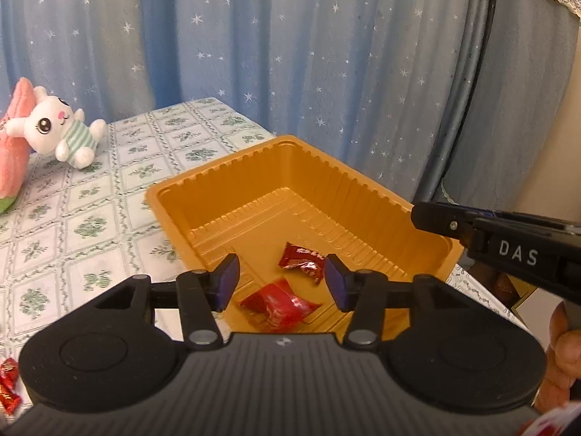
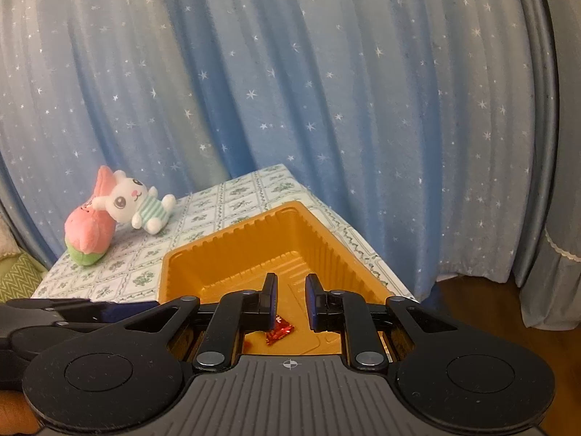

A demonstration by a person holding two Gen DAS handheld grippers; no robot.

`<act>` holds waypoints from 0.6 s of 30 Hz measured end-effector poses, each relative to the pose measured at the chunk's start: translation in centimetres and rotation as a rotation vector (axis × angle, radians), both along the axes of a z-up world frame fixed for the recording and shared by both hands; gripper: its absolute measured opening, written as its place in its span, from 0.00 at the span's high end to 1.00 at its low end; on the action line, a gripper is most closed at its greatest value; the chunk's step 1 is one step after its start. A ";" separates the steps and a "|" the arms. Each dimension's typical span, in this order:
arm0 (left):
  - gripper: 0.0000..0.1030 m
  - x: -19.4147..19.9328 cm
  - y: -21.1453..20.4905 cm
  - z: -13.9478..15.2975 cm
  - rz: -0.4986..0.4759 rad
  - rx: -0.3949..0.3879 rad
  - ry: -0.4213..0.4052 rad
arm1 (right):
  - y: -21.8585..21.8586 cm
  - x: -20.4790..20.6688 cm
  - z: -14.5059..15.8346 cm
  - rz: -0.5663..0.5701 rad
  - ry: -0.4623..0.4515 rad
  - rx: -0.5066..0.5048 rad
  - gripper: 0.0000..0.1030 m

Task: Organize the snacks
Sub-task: 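Carry both red candies to the orange tray and open both tools, then grasp the clear snack packet with the left tool while the right tool grasps the caramel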

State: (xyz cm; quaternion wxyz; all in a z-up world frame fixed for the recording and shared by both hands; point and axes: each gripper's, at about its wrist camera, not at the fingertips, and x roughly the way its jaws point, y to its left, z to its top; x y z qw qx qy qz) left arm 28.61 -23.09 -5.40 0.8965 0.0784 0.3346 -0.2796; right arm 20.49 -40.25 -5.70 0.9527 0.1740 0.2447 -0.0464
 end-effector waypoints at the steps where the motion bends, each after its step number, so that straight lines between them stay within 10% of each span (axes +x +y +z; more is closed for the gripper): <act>1: 0.54 -0.1 0.5 0.1 0.009 0.001 -0.004 | 0.1 0.0 0.0 0.003 -0.005 -0.002 0.83; 18: 0.48 -6.8 16.5 3.5 0.288 -0.021 -0.056 | 8.0 -1.3 1.7 0.201 -0.122 -0.067 0.82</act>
